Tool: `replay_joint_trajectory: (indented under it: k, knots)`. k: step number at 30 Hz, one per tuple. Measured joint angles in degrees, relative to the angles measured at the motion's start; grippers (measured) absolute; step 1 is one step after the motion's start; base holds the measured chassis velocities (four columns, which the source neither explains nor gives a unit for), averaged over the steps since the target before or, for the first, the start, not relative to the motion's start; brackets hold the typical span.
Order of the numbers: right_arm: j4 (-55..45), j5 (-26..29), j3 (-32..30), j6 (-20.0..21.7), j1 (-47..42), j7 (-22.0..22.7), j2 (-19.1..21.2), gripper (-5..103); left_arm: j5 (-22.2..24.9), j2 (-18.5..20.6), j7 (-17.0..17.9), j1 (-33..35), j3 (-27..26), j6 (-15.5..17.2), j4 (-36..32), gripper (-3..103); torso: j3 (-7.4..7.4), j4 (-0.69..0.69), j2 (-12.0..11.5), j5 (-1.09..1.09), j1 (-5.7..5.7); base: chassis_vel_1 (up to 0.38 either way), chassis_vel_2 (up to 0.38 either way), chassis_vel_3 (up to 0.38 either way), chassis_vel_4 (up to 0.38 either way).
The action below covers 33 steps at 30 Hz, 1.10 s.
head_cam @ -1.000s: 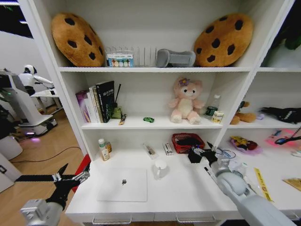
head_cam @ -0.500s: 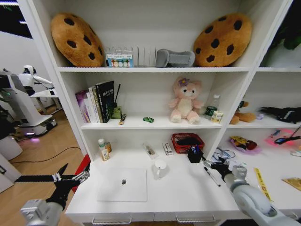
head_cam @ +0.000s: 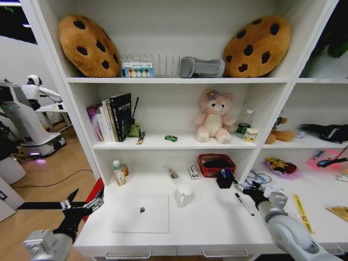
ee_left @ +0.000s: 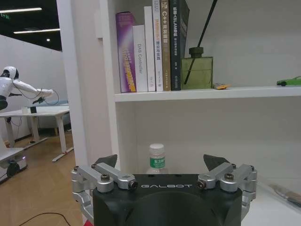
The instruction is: Organize the objects on the table.
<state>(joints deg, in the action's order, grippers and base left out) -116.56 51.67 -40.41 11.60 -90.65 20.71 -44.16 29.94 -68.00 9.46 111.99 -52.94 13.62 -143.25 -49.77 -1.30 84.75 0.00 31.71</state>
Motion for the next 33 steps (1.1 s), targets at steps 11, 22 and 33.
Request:
replay_joint_trajectory:
  k: [11, 22, 33]
  knots:
    - [0.56, -4.57, 3.04, -2.43, 0.6, 0.23, -0.81, 100, 0.0, 0.0, -0.02, 0.0, 0.01, 0.0, 0.0, 100, 0.0, 0.0, -0.01, 0.05, 0.0, -0.209, -0.225, 0.228, 0.202]
    - [-2.31, -3.05, 9.92, 0.02, 4.86, -5.17, 0.31, 100, 0.0, -0.01, -0.03, 0.0, -0.01, 0.0, 0.01, 100, 0.0, 0.01, -0.01, -0.01, 0.01, 0.02, 0.01, -0.005, -0.026]
    - [-4.2, 2.41, 8.23, 4.61, 1.72, -0.6, -0.1, 100, 0.0, 0.0, -0.02, 0.0, 0.0, 0.0, 0.01, 100, 0.0, -0.01, 0.0, 0.01, 0.0, 0.004, 0.007, -0.003, -0.003]
